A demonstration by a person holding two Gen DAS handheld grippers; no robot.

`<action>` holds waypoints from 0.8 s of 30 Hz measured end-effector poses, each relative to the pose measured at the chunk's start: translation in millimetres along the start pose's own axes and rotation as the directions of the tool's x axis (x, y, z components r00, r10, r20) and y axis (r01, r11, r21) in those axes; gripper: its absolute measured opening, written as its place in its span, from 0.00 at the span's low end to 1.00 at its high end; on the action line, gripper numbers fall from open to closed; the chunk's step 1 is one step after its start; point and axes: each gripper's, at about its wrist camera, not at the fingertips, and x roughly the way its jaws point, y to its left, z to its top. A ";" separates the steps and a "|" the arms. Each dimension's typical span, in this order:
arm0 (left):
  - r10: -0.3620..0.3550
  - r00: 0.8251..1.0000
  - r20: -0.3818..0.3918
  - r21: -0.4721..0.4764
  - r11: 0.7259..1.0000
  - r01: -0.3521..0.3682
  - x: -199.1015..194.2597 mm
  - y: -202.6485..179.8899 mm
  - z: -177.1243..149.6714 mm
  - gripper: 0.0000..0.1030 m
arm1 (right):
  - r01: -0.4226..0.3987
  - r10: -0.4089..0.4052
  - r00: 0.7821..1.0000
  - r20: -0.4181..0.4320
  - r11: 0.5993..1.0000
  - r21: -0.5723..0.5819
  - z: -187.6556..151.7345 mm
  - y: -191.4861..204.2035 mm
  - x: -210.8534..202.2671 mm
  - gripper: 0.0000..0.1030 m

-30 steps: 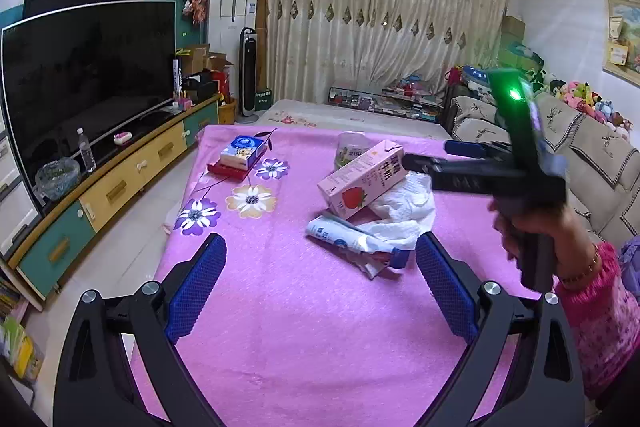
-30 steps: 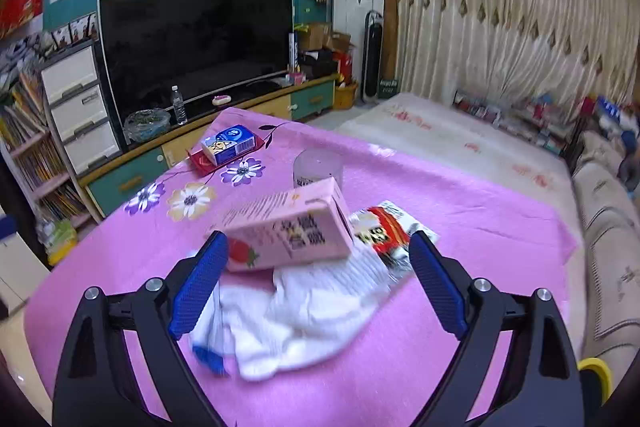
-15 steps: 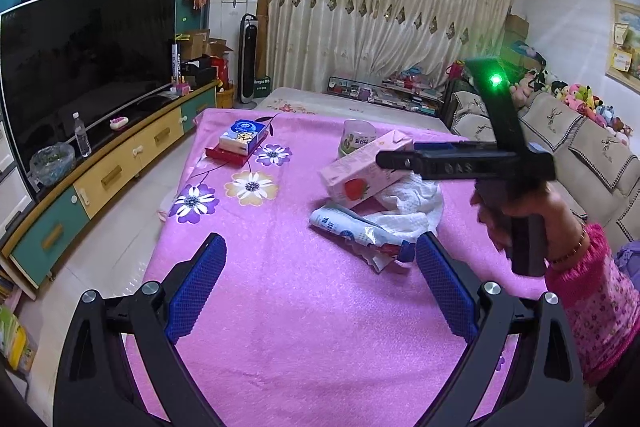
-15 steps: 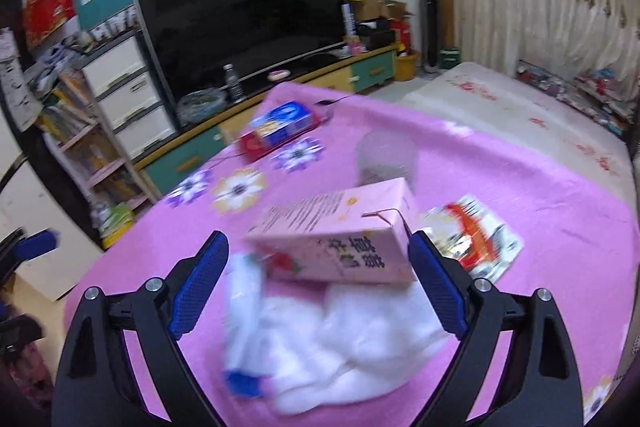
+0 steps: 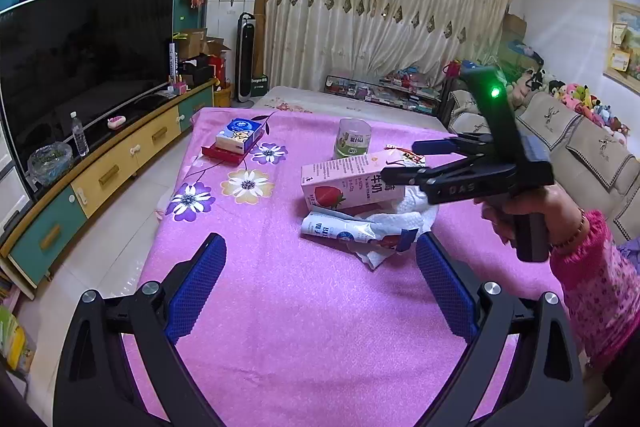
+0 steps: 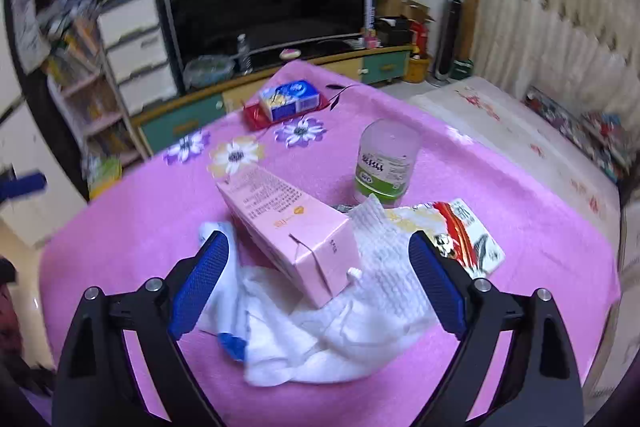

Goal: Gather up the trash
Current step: 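Reach the right gripper to the pink milk carton and grasp it, then carry the pink carton over the bin and release it with the right gripper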

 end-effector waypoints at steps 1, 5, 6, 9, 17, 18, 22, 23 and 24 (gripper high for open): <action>0.001 1.000 -0.002 0.001 1.000 -0.001 1.1 -0.1 0.2 0.91 | -0.006 0.006 1.000 -0.001 1.000 -0.024 0.4 -1.3 3.8 0.84; 0.005 1.000 -0.012 0.001 1.000 -0.005 6.1 -0.9 0.6 0.91 | -0.042 0.040 0.999 -0.024 0.996 -0.084 2.5 -3.4 20.6 0.83; 0.006 1.000 -0.015 0.001 1.000 -0.006 7.4 -1.2 0.6 0.91 | -0.056 0.053 0.998 -0.033 0.994 -0.098 2.7 -3.5 25.0 0.80; 0.007 1.000 -0.024 0.002 1.000 -0.007 12.0 -2.1 0.1 0.91 | -0.085 0.079 0.995 -0.053 0.991 -0.105 2.3 -1.4 34.7 0.62; 0.001 1.000 -0.025 0.004 1.000 0.000 13.2 -4.6 -2.4 0.91 | -0.121 0.121 0.993 -0.017 0.992 -0.039 -8.4 5.7 15.5 0.41; -0.001 1.000 -0.023 0.003 1.000 0.001 12.2 -4.8 -2.5 0.91 | -0.131 0.131 0.991 -0.001 0.991 -0.015 -9.1 5.8 8.8 0.35; -0.008 1.000 -0.018 0.009 1.000 0.009 9.0 -8.6 -4.0 0.91 | -0.158 0.154 0.986 0.067 0.986 0.059 -14.2 6.9 -22.2 0.35; -0.011 1.000 -0.017 0.013 1.000 0.011 7.9 -10.6 -4.4 0.91 | -0.159 0.153 0.985 0.077 0.985 0.068 -15.5 8.1 -28.3 0.35; -0.012 1.000 -0.016 0.016 1.000 0.013 7.3 -12.1 -4.7 0.91 | -0.155 0.148 0.985 0.093 0.985 0.079 -17.8 9.8 -38.0 0.35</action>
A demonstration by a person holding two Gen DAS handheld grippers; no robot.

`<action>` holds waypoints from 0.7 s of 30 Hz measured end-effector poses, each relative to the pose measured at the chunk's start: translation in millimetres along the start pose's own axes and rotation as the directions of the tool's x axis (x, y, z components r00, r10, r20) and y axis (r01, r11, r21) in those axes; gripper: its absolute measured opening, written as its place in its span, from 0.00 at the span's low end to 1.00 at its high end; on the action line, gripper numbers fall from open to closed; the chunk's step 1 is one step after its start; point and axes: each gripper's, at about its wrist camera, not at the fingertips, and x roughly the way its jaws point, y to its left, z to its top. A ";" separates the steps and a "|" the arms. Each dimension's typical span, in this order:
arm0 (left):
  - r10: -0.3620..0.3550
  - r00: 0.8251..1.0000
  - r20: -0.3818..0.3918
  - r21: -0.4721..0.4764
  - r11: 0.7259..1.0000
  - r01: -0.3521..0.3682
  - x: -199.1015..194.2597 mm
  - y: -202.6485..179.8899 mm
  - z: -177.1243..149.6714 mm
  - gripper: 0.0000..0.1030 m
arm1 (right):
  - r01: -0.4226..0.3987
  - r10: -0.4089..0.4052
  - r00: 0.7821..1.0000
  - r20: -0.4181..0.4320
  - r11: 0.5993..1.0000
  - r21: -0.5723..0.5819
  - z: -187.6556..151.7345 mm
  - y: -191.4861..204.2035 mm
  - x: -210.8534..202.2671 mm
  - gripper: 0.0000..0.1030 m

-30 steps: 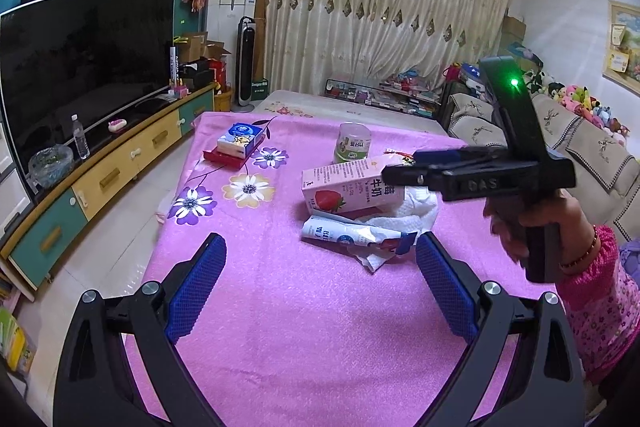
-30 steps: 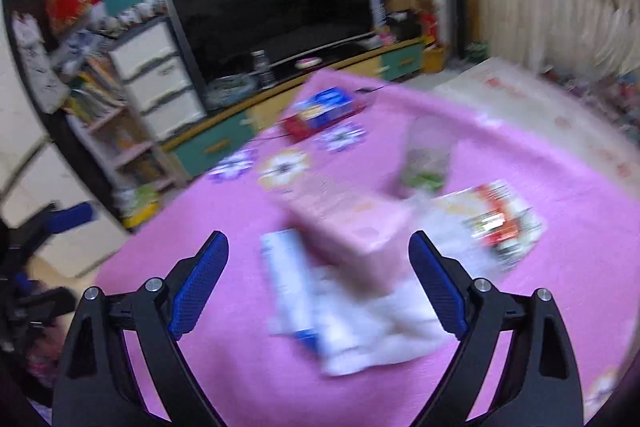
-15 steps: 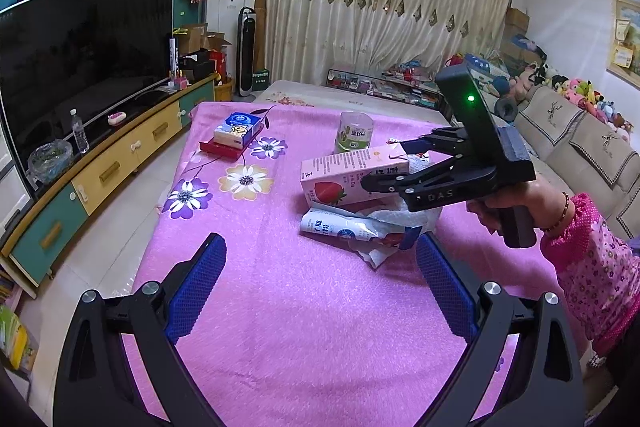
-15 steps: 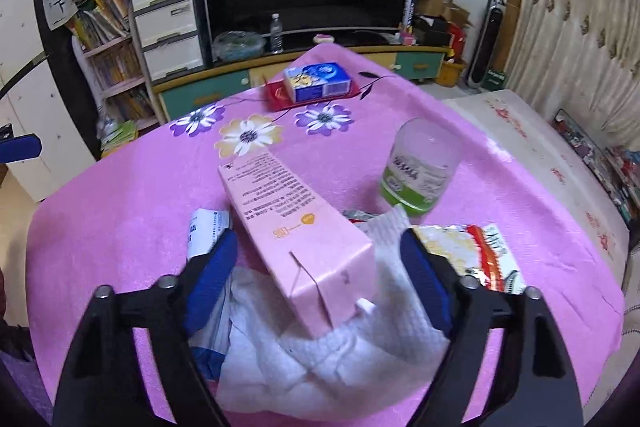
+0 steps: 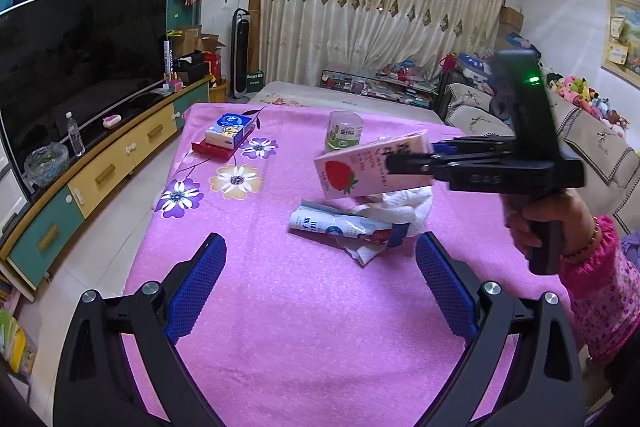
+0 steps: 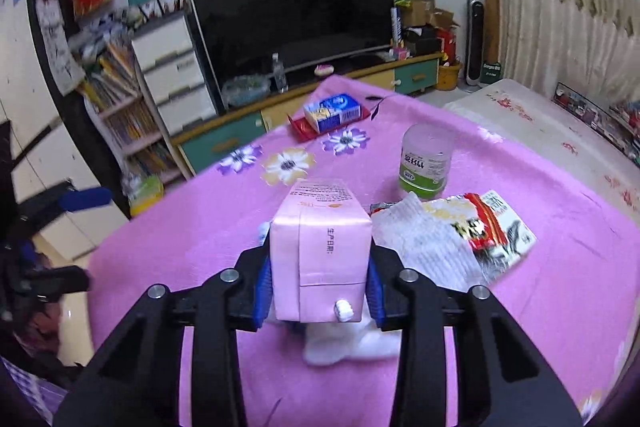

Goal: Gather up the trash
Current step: 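Carry the pink carton over the bin and release it with the right gripper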

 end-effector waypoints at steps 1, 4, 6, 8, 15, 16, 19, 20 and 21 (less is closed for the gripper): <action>-0.002 1.000 0.001 0.002 1.000 0.002 -0.7 -1.3 0.1 0.91 | 0.009 -0.009 1.000 0.013 1.000 0.009 -2.3 2.6 -8.5 0.35; -0.012 1.000 0.006 0.011 1.000 0.012 -3.2 -7.8 -0.3 0.91 | 0.019 -0.021 0.998 0.053 0.999 0.042 -9.5 7.7 -34.6 0.35; -0.016 1.000 0.007 0.021 1.000 0.016 -4.9 -12.3 -0.4 0.91 | 0.025 -0.031 0.996 0.087 0.998 0.065 -17.2 11.2 -56.7 0.35; -0.023 1.000 0.010 0.029 0.999 0.023 -6.8 -17.7 -0.3 0.91 | 0.036 -0.046 0.992 0.121 0.996 0.085 -26.9 13.7 -79.0 0.35; -0.053 0.999 0.005 0.063 0.997 0.053 -8.3 -39.7 -1.8 0.91 | 0.195 -0.223 0.965 0.139 0.962 0.193 -73.5 -2.7 -142.1 0.35; -0.057 0.998 0.003 0.069 0.996 0.057 -8.2 -43.9 -2.2 0.91 | 0.224 -0.256 0.958 0.131 0.949 0.220 -82.7 -9.3 -150.0 0.35; -0.067 0.998 0.001 0.088 0.994 0.067 -8.3 -54.8 -2.2 0.91 | 0.322 -0.370 0.924 0.101 0.891 0.321 -114.3 -35.0 -177.0 0.35; -0.070 0.998 0.000 0.094 0.993 0.069 -8.4 -58.9 -2.2 0.91 | 0.353 -0.405 0.910 0.086 0.867 0.351 -124.3 -44.5 -184.4 0.35; -0.072 0.997 -0.001 0.100 0.992 0.072 -8.3 -62.0 -1.4 0.91 | 0.395 -0.453 0.889 0.066 0.833 0.386 -136.8 -55.3 -193.9 0.35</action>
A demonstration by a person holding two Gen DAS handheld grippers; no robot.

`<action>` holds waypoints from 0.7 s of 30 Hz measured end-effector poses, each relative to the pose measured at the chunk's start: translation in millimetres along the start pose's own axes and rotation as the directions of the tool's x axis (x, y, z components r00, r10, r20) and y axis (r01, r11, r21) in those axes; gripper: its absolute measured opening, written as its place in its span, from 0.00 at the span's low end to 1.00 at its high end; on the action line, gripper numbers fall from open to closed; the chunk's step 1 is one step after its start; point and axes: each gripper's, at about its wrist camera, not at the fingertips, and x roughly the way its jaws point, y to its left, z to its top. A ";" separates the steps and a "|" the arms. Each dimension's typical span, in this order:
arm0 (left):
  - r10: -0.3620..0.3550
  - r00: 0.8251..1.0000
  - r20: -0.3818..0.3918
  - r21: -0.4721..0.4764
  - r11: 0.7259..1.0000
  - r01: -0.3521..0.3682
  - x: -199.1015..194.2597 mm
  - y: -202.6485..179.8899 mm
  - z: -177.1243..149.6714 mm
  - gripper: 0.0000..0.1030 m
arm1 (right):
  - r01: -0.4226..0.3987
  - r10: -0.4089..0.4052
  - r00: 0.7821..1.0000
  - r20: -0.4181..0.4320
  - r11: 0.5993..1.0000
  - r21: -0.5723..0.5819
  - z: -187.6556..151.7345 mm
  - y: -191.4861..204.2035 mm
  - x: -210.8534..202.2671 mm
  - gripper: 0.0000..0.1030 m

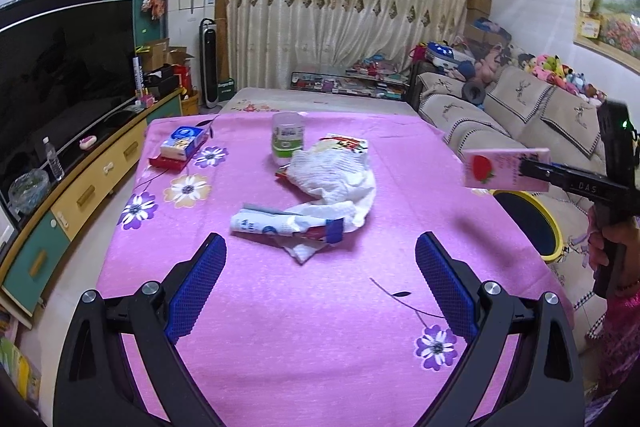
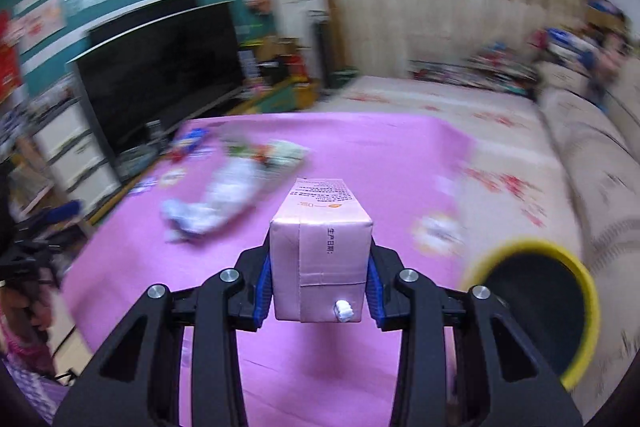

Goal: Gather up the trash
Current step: 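Carry the pink carton over the bin and release it with the right gripper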

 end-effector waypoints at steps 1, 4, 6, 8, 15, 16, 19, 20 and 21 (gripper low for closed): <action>-0.002 1.000 -0.001 0.004 1.000 0.002 0.9 -2.1 1.0 0.91 | 0.060 -0.060 0.998 -0.001 0.998 0.033 -6.3 -17.9 -4.7 0.35; -0.015 1.000 -0.006 0.026 1.000 0.015 2.9 -15.8 4.0 0.91 | 0.169 -0.169 0.986 -0.016 0.980 0.104 -23.0 -58.5 -14.1 0.35; -0.026 1.000 -0.011 0.039 0.999 0.026 5.4 -23.1 5.6 0.91 | 0.238 -0.235 0.971 -0.035 0.960 0.146 -34.3 -84.4 -17.2 0.35; -0.041 0.999 -0.019 0.055 0.998 0.042 7.8 -33.7 7.2 0.91 | 0.296 -0.290 0.955 -0.060 0.939 0.174 -44.6 -105.0 -15.0 0.35; -0.066 0.997 -0.032 0.105 0.992 0.069 13.3 -59.9 10.5 0.91 | 0.431 -0.404 0.901 -0.155 0.873 0.227 -73.6 -155.4 -0.5 0.35; -0.067 0.997 -0.034 0.113 0.991 0.070 14.2 -63.3 10.8 0.91 | 0.441 -0.412 0.896 -0.163 0.868 0.230 -75.9 -160.2 3.7 0.35; -0.069 0.997 -0.042 0.120 0.990 0.074 17.5 -67.8 12.4 0.91 | 0.466 -0.430 0.883 -0.190 0.852 0.237 -79.4 -172.4 15.0 0.35; -0.070 0.997 -0.044 0.121 0.990 0.075 18.3 -68.6 12.6 0.91 | 0.468 -0.430 0.882 -0.195 0.851 0.239 -78.8 -175.7 18.2 0.35; -0.071 0.996 -0.046 0.121 0.990 0.076 19.1 -68.8 12.6 0.91 | 0.473 -0.433 0.878 -0.202 0.847 0.241 -79.6 -178.8 21.8 0.35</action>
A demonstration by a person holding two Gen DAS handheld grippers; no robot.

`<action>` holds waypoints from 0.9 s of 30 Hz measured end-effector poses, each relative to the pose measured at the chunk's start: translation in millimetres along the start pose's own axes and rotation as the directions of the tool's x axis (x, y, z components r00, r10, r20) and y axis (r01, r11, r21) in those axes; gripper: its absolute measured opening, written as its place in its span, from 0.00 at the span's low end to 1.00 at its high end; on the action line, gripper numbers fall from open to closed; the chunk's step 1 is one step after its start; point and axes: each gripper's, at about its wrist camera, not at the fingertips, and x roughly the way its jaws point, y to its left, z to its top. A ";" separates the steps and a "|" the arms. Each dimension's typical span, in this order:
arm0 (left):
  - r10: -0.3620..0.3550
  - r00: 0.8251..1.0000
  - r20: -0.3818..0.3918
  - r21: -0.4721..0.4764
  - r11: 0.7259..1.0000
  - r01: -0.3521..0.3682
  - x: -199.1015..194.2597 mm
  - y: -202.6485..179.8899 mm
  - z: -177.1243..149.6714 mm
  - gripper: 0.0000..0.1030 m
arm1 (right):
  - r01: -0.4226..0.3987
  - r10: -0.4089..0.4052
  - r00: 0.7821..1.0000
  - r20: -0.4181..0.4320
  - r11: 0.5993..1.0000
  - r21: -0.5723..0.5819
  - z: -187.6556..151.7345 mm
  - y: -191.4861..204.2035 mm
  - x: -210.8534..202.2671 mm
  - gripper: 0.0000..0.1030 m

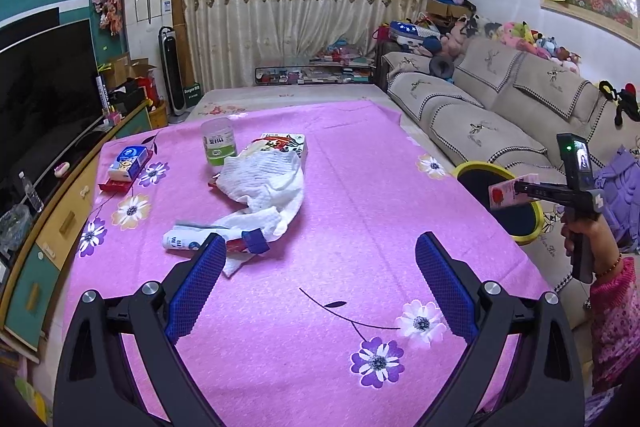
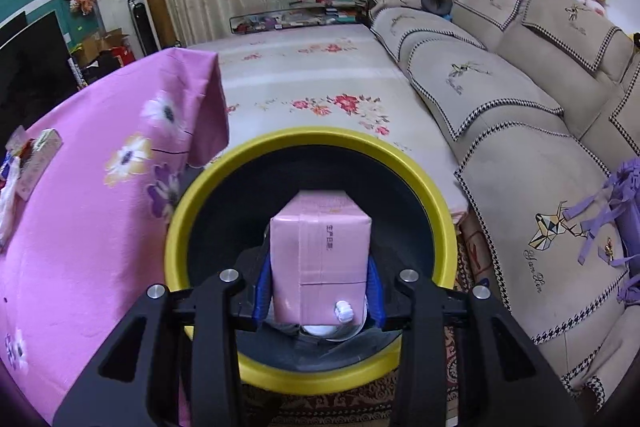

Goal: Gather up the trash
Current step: 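Carry the pink carton over the bin and release it with the right gripper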

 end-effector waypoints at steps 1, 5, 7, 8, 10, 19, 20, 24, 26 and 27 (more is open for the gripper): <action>0.000 1.000 -0.003 0.000 1.000 0.000 1.2 0.2 -0.4 0.91 | 0.005 -0.005 1.000 -0.006 1.000 0.001 -0.1 -1.7 2.9 0.35; 0.000 1.000 -0.014 -0.004 1.000 0.000 6.3 2.6 -2.1 0.91 | 0.019 -0.019 0.999 -0.026 1.000 0.003 5.0 1.7 14.8 0.35; 0.000 1.000 -0.017 -0.009 1.000 -0.001 8.0 5.2 -2.7 0.91 | 0.028 -0.028 0.999 -0.024 1.000 0.005 5.7 2.6 15.1 0.46; 0.001 1.000 -0.020 -0.012 1.000 -0.001 9.0 6.8 -3.5 0.91 | 0.033 -0.033 0.999 -0.018 0.999 0.008 5.4 2.8 14.5 0.48; 0.002 1.000 -0.024 -0.018 1.000 -0.003 11.2 9.9 -3.2 0.91 | 0.032 -0.032 0.999 -0.005 0.999 0.007 5.6 5.3 10.6 0.48; 0.024 0.998 -0.049 -0.040 0.999 -0.026 22.4 23.0 -8.6 0.91 | -0.015 0.015 0.999 0.037 1.000 -0.002 2.2 19.9 -13.7 0.54; 0.035 0.998 -0.053 -0.042 0.998 -0.038 24.2 26.4 -9.3 0.91 | -0.021 0.021 0.999 0.047 1.000 -0.003 1.0 21.5 -18.0 0.54; 0.075 0.994 -0.075 -0.053 0.995 -0.079 32.8 41.3 -11.3 0.91 | -0.043 0.044 0.997 0.064 0.999 -0.014 -3.2 31.1 -29.6 0.55; 0.092 0.992 -0.084 -0.052 0.994 -0.096 39.5 51.0 -10.6 0.91 | -0.050 0.051 0.997 0.063 0.998 -0.024 -3.1 36.1 -31.7 0.55; 0.094 0.992 -0.083 -0.045 0.994 -0.097 41.8 54.0 -10.0 0.91 | -0.052 0.053 0.997 0.061 0.998 -0.029 -3.2 38.7 -32.1 0.55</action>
